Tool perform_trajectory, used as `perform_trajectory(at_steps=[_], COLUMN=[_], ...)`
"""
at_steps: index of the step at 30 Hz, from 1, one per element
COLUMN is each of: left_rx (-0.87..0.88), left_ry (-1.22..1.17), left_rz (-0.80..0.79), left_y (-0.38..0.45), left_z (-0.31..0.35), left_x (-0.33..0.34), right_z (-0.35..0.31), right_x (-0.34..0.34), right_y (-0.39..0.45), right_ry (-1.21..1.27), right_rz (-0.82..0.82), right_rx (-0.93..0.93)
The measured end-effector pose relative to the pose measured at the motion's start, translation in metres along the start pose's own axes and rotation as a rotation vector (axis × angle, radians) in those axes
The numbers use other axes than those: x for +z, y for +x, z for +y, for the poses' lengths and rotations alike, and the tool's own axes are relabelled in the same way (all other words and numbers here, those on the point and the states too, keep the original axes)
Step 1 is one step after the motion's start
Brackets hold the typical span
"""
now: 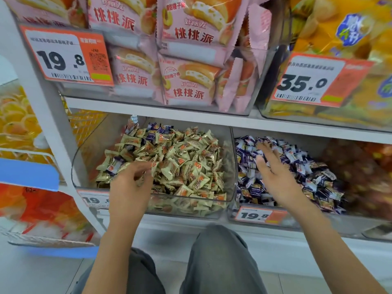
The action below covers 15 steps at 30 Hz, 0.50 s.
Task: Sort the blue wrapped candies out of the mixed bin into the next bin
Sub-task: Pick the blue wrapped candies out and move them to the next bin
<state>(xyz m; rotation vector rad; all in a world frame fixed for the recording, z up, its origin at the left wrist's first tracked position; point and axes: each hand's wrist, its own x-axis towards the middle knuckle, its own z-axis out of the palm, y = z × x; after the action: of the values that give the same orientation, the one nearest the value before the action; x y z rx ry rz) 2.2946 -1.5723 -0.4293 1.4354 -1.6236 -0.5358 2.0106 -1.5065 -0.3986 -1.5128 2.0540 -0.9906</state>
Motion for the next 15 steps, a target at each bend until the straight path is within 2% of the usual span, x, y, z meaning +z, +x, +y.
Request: perform_trajectory(at_steps=[3, 5, 8, 15], left_rx=[-0.012, -0.038, -0.062, -0.118], left_ry=[0.030, 0.035, 0.036, 0.095], left_rz=[0.062, 0.082, 0.106, 0.151], left_y=[-0.003, -0.003, -0.003, -0.002], left_z=[-0.003, -0.006, -0.014, -0.031], left_x=[-0.011, -0.019, -0.030, -0.048], right_z=[-0.034, -0.059, -0.097, -0.160], right_x=[0.021, 0.044, 0.092, 0.199], right_y=[-0.012, -0.012, 0.009, 0.081], right_ry=[0.009, -0.029, -0.099, -0.189], right_rz=[0.072, 0.031, -0.188, -0.600], right_rx=[-0.237, -0.392, -0.546, -0.631])
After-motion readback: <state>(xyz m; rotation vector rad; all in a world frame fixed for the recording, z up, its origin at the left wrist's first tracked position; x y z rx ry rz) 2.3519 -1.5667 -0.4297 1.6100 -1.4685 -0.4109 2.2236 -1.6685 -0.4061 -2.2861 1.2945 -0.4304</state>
